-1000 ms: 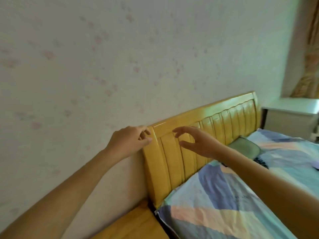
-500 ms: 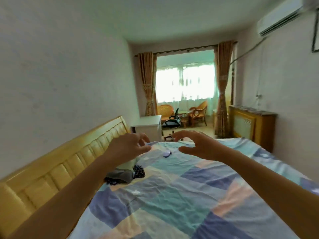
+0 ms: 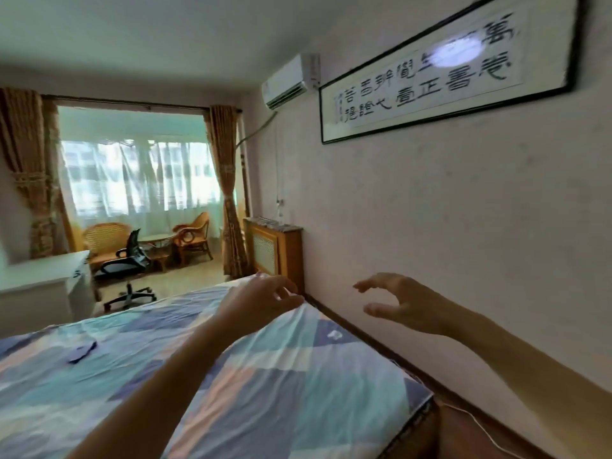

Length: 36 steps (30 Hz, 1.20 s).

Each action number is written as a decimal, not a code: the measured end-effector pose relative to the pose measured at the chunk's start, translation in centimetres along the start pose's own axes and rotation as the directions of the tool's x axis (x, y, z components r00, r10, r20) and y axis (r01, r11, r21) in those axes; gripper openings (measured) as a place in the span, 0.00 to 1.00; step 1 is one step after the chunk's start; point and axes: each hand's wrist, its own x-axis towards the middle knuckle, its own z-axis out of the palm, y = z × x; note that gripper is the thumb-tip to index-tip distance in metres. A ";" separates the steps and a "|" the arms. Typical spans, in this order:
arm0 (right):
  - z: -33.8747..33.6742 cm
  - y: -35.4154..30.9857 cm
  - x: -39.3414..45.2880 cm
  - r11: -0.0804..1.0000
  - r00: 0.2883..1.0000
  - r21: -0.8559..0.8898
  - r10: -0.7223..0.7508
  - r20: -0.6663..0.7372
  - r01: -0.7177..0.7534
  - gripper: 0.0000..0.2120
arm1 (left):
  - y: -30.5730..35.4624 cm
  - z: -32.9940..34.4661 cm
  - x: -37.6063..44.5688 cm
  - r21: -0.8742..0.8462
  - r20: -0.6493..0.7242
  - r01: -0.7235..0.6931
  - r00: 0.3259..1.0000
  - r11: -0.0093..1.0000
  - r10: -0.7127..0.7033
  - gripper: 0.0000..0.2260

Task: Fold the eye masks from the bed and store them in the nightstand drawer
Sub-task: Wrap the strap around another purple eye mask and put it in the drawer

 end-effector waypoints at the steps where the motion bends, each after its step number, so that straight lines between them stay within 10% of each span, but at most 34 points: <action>1: -1.3 2.5 -0.9 0.999 0.999 -0.023 0.044 0.007 -0.044 0.20 | 1.8 1.6 2.2 -0.008 0.017 -0.035 0.999 0.999 0.035 0.14; 26: -22.8 58.1 5.5 0.892 0.872 -0.092 0.405 -0.274 -0.443 0.17 | 30.0 33.3 61.3 0.047 0.081 -0.387 0.921 0.921 0.382 0.20; 36: -27.5 80.2 19.9 0.969 0.968 -0.071 0.229 -0.102 -0.236 0.17 | 30.3 39.7 78.1 0.102 0.029 -0.089 0.996 0.991 0.087 0.21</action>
